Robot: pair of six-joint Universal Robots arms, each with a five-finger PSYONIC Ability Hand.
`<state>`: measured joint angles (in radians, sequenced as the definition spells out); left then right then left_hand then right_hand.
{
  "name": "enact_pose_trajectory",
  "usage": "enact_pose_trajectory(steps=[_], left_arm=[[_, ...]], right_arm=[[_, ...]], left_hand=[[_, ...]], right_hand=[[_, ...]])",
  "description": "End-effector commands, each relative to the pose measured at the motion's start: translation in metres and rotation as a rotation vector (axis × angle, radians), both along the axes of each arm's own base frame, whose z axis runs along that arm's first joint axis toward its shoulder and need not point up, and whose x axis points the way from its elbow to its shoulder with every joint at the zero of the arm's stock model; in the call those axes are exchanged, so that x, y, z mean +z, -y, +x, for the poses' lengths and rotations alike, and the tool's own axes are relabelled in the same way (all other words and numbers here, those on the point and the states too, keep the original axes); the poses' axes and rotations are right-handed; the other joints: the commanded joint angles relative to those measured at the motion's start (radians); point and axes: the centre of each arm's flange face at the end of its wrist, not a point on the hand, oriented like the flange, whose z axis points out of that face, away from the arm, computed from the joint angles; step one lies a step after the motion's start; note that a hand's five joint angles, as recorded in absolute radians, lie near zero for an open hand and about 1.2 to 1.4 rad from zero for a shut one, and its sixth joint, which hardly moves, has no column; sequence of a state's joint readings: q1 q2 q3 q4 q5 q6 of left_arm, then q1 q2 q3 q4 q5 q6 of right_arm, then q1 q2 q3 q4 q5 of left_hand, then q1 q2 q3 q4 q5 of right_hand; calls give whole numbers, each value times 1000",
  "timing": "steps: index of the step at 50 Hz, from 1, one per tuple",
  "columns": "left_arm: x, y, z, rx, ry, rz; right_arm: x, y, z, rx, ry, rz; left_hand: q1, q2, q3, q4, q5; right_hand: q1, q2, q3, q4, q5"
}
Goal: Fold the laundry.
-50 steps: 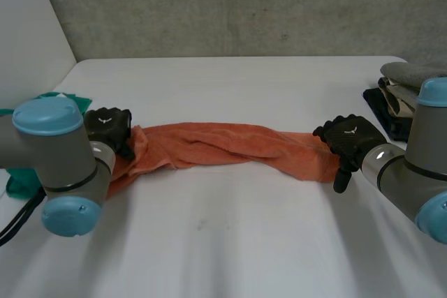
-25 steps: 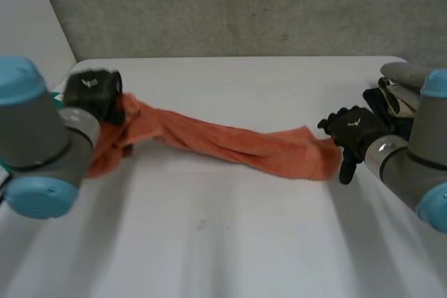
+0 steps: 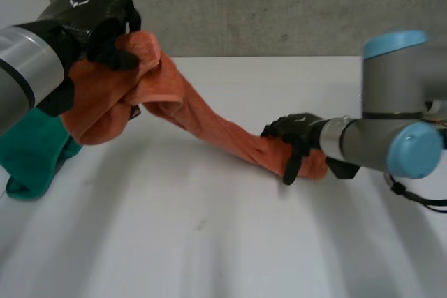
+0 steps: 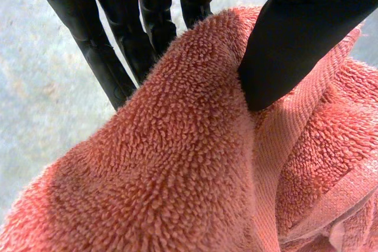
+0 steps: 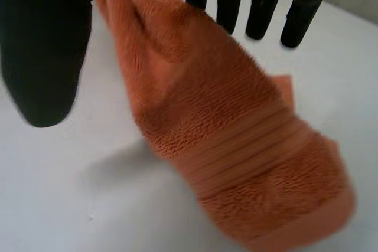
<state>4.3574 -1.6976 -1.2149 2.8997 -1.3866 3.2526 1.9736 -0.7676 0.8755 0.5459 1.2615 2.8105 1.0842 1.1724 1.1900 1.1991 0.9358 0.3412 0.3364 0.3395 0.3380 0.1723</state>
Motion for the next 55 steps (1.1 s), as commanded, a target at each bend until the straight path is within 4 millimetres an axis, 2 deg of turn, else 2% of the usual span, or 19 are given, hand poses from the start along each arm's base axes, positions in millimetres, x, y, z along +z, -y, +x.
enact_pose_trajectory(steps=[1,3,6,7,10,11,15,20,21,24,25,28,29,33,37,43,45,50,55], left_arm=[[8,0,-10,-33,-19,-35],[11,6,-11,-35,-24,-57],[27,27,-10,-6,-59,-153],[38,42,-7,26,-87,-222],[60,68,3,88,-142,-354],[65,73,5,101,-154,-382],[71,90,12,145,-187,-452],[35,91,13,143,-171,-332],[15,90,14,142,-154,-275],[-17,85,15,137,-124,-190],[-41,81,15,132,-100,-131],[-77,68,16,118,-54,-41],[-99,59,17,101,-18,10],[-148,33,16,40,86,101],[-185,12,17,-13,184,170],[-198,-1,22,-23,291,228],[-190,-3,25,-5,318,235],[-163,-10,28,51,302,193],[-141,-27,14,72,224,122]], right_arm=[[-9,27,21,-114,3,-237],[8,40,24,-160,44,-351],[61,59,24,-250,171,-603],[93,65,22,-288,252,-737],[136,67,19,-319,384,-926],[159,63,17,-324,457,-1032],[184,49,13,-304,541,-1178],[157,43,9,-246,444,-1143],[143,45,4,-247,404,-1115],[117,44,-3,-247,329,-1045],[98,42,-8,-240,266,-988],[67,35,-16,-213,153,-887],[45,25,-19,-167,79,-804],[-5,-3,-26,-28,-88,-623],[-32,-16,-35,36,-184,-533],[-38,-19,-44,4,-221,-489],[-33,-18,-48,-21,-218,-491],[-23,-19,-55,-59,-175,-485],[-28,-26,-56,-52,-158,-465]], left_hand=[[312,224,206,197,286],[312,224,206,197,286],[312,224,206,197,286],[312,224,206,197,286],[312,224,206,197,286],[312,224,206,197,286],[312,224,206,197,286],[312,224,206,197,286],[312,224,206,197,286],[312,224,206,197,286],[312,224,206,197,286],[312,224,206,197,286],[312,224,206,197,286],[312,224,206,197,286],[234,146,128,119,208],[-154,-242,-260,-269,-180],[-345,-433,-450,-460,-371],[-430,-518,-536,-545,-456],[-542,-630,-648,-657,-568]], right_hand=[[1053,1058,1055,1056,1047],[1055,1060,1057,1058,1049],[1055,1060,1057,1058,1049],[1055,1060,1057,1058,1049],[1055,1060,1057,1058,1049],[1055,1060,1057,1058,1049],[1055,1060,1057,1058,1049],[1055,1060,1057,1058,1049],[1055,1060,1057,1058,1049],[1055,1060,1057,1058,1049],[1055,1060,1057,1058,1049],[1055,1060,1057,1058,1049],[1055,1060,1057,1058,1049],[1055,1060,1057,1058,1049],[1055,1060,1057,1058,1049],[1055,1060,1057,1058,1049],[1055,1060,1057,1058,1049],[1055,1060,1057,1058,1049],[1055,1060,1057,1058,1049]])
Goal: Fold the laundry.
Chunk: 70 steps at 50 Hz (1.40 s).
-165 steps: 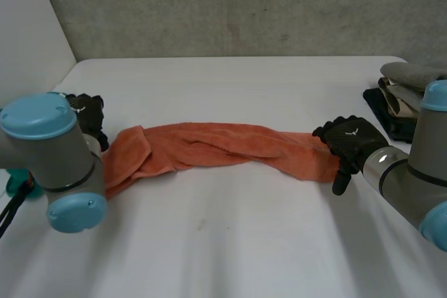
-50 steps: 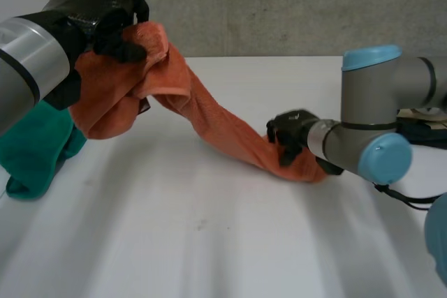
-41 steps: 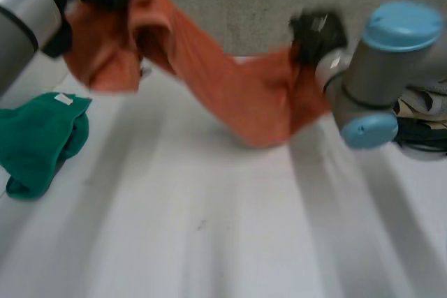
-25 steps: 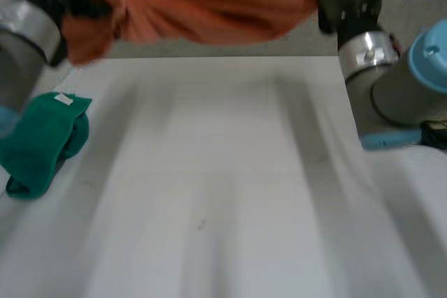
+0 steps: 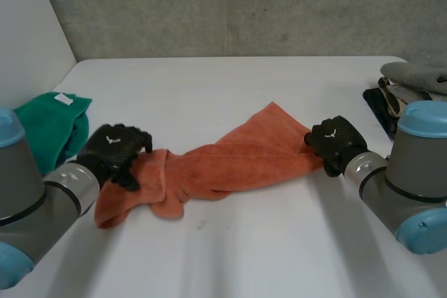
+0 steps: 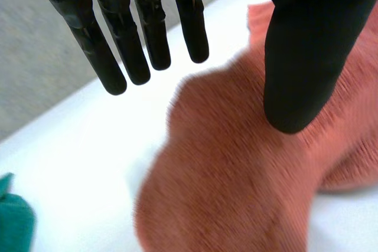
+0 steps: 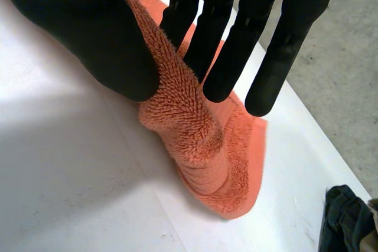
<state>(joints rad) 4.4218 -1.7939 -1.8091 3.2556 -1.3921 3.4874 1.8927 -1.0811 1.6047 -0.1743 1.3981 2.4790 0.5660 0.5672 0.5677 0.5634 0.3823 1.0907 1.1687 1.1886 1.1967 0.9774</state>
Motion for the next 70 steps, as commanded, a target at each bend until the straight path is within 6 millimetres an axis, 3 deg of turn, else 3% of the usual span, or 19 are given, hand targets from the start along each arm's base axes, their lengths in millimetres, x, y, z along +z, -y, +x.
enact_pose_trajectory(steps=[1,6,15,21,30,34,44,52,59,64,70], left_arm=[[31,-20,-14,40,-88,-91],[27,-32,-33,45,-106,-108],[-7,-33,-64,111,-29,-88],[-12,-11,-73,177,-26,-105],[7,27,-88,189,-100,-109],[10,36,-91,211,-110,-70],[-9,60,-89,267,-44,4],[-27,75,-69,369,56,2],[-27,68,-52,394,119,13],[-23,57,-48,341,112,39],[-20,54,-45,288,106,66]], right_arm=[[-1,-7,-2,-1,33,16],[-7,-10,-2,4,24,16],[-12,-15,-2,3,9,21],[-16,-16,-3,3,2,29],[-22,-21,-1,15,-22,37],[-24,-20,-2,11,-29,36],[-29,-20,-2,11,-40,38],[-29,-17,-4,7,-56,30],[-27,-13,-6,-1,-55,21],[-24,-10,-7,-11,-52,10],[-17,-4,-7,-16,-45,-10]], left_hand=[[-30,-31,-31,-27,-20],[-91,-92,-93,-89,-82],[-199,-201,-201,-197,-190],[-329,-330,-331,-327,-320],[-285,-286,-287,-282,-276],[-279,-280,-281,-277,-270],[-273,-274,-275,-271,-264],[-250,-251,-252,-247,-241],[-21,-22,-23,-19,-12],[447,446,446,450,456],[830,829,828,832,839]], right_hand=[[306,228,208,200,244],[306,228,208,200,244],[306,228,208,200,244],[306,228,208,200,244],[306,228,208,200,244],[306,228,208,200,244],[306,228,208,200,244],[306,228,208,200,244],[306,228,208,200,244],[306,228,208,200,244],[306,228,208,200,244]])
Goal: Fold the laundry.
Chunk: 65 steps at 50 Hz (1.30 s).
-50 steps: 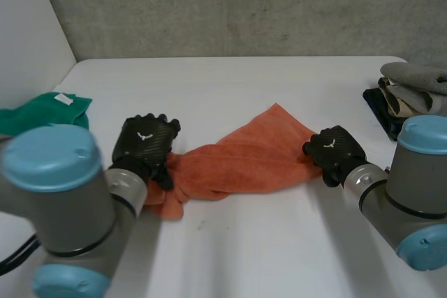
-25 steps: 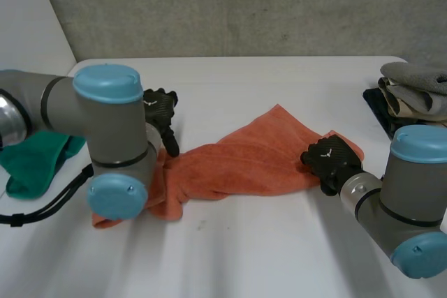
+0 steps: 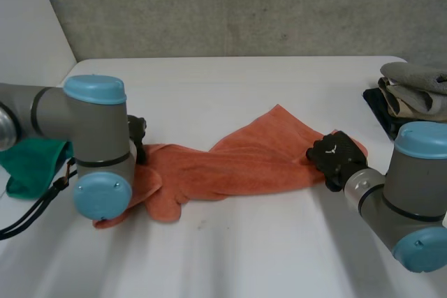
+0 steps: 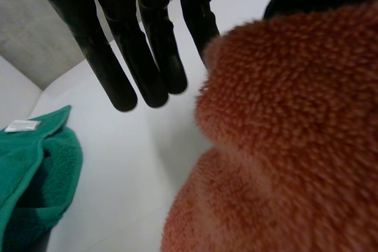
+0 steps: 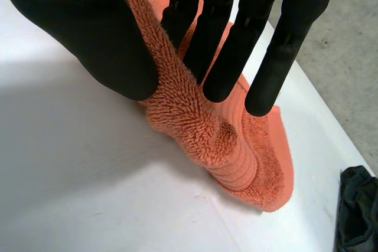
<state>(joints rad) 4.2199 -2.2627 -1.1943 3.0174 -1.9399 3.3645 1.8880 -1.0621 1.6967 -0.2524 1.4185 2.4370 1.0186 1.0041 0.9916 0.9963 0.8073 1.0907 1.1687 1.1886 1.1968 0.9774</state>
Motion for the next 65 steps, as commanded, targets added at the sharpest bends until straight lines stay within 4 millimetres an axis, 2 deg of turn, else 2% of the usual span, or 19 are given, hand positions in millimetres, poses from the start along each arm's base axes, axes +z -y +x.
enact_pose_trajectory(steps=[1,7,11,15,16,20,23,25,30,34,38,39,43,47,49,51,54,61,65], left_arm=[[4,-6,4,-65,-19,37],[16,21,9,-66,-28,-19],[55,50,-1,-128,-73,-214],[131,71,-10,-212,-178,-537],[165,73,-11,-235,-227,-679],[234,65,-8,-260,-365,-984],[255,56,-4,-265,-427,-1067],[253,55,-2,-267,-427,-1046],[214,52,8,-255,-381,-868],[167,41,13,-256,-336,-698],[106,20,16,-265,-291,-499],[83,10,16,-279,-275,-426],[31,-12,15,-323,-216,-286],[-3,-24,17,-354,-133,-221],[-10,-27,18,-367,-98,-215],[-15,-30,19,-380,-66,-214],[-14,-32,21,-385,-39,-229],[-14,-38,26,-377,-35,-230],[-17,-40,29,-373,-31,-222]], right_arm=[[8,6,0,-5,8,-25],[24,15,12,20,38,-95],[56,41,31,25,131,-283],[118,77,40,-37,319,-587],[144,87,40,-63,410,-706],[201,96,31,-74,615,-964],[214,95,31,-20,682,-1023],[209,93,33,7,675,-996],[176,88,29,59,573,-837],[146,79,15,66,498,-717],[104,64,4,93,405,-567],[84,56,0,111,357,-499],[31,31,-8,148,206,-308],[2,8,-16,171,48,-169],[-1,3,-18,181,-6,-133],[3,4,-20,167,-27,-98],[19,12,-21,101,27,-56],[83,21,-25,-32,213,68],[98,30,-24,-54,234,160]], left_hand=[[378,392,405,400,414],[378,392,405,400,414],[378,392,405,400,414],[378,392,405,400,414],[378,392,405,400,414],[378,392,405,400,414],[378,392,405,400,414],[378,392,405,400,414],[378,392,405,400,414],[378,392,405,400,414],[378,392,405,400,414],[378,392,405,400,414],[378,392,405,400,414],[378,392,405,400,414],[378,392,405,400,414],[378,392,405,400,414],[378,392,405,400,414],[378,392,405,400,414],[378,392,405,400,414]], right_hand=[[306,228,208,199,244],[306,228,208,199,244],[306,228,208,199,244],[306,228,208,199,244],[306,228,208,199,244],[306,228,208,199,244],[306,228,208,199,244],[306,228,208,199,244],[306,228,208,199,244],[306,228,208,199,244],[306,228,208,199,244],[306,228,208,199,244],[306,228,208,199,244],[306,228,208,199,244],[306,228,208,199,244],[-163,-241,-261,-269,-224],[-460,-538,-558,-566,-521],[-778,-856,-876,-884,-839],[-790,-868,-888,-896,-851]])
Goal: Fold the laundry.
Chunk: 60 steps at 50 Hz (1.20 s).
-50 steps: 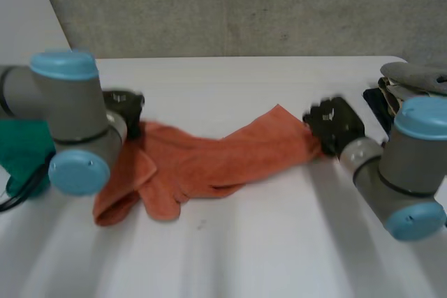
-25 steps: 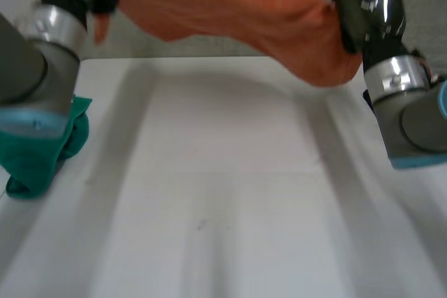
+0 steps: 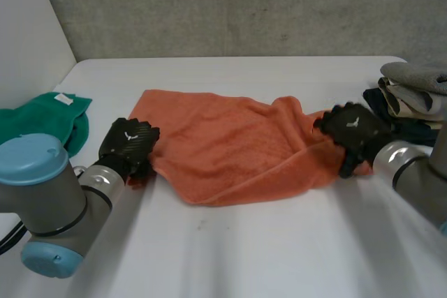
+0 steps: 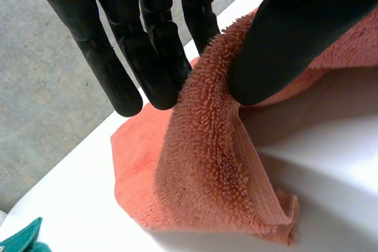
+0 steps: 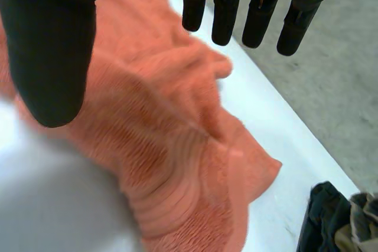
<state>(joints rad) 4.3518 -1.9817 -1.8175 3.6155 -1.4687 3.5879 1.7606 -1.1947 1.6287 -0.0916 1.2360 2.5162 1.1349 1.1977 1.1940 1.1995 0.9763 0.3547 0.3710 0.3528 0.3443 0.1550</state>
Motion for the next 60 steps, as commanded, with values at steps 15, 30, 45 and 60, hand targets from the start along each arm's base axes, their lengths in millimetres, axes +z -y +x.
enact_pose_trajectory(steps=[15,30,45,60], left_arm=[[-6,5,7,18,-9,-11],[-19,14,8,28,6,11],[-29,25,19,87,57,23],[-25,28,25,127,70,7]], right_arm=[[22,61,15,-118,-78,257],[-23,69,24,-109,-121,324],[25,65,2,-135,-2,95],[23,51,-25,-164,1,132]], left_hand=[[212,149,153,147,196],[-61,-124,-120,-125,-77],[-601,-664,-661,-666,-617],[-604,-667,-663,-669,-620]], right_hand=[[116,100,118,127,141],[406,390,408,417,431],[1042,1025,1043,1052,1067],[322,306,324,332,347]])
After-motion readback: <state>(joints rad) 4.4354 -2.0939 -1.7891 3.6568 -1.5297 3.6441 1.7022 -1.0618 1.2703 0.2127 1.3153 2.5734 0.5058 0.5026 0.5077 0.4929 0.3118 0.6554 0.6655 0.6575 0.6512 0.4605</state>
